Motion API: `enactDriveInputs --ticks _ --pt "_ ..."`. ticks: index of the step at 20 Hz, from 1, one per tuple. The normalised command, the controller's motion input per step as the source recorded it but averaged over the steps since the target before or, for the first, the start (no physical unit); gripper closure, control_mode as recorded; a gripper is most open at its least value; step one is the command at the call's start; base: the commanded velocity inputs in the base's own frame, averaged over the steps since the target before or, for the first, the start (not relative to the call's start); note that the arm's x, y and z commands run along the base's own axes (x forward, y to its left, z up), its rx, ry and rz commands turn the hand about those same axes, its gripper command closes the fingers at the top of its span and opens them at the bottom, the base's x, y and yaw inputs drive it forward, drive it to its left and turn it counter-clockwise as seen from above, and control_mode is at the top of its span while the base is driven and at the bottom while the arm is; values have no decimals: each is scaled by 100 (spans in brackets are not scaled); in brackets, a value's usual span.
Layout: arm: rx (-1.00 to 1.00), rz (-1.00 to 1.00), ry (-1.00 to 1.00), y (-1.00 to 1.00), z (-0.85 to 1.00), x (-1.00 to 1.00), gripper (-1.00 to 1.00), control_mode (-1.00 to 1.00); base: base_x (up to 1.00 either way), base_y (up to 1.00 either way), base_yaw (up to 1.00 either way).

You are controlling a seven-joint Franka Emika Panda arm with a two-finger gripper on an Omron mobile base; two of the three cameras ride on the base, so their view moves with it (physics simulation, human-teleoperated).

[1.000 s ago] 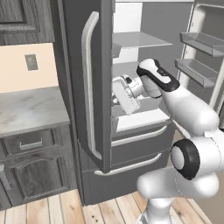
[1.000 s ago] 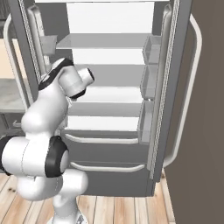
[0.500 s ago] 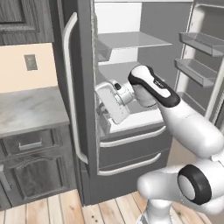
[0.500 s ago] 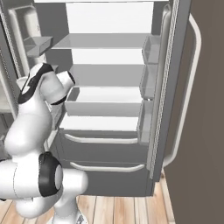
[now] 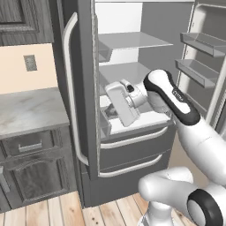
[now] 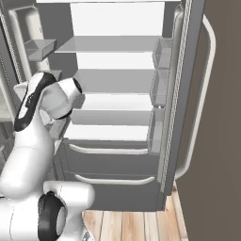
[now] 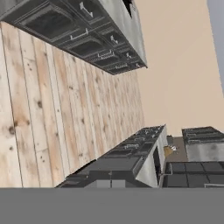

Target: Place one of the steaks on the plate and the other in the bowl. Then place the bowl in the fridge.

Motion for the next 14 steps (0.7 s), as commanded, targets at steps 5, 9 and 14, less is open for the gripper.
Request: enactDriveInputs --ticks 5,9,14 --pt "-1 -16 -8 -100 24 -93 100 -100 0 0 0" --pt "-21 -25 0 -99 1 -49 100 -100 0 0 0" --pt "-40 -25 0 -76 0 -15 100 -100 0 0 0"
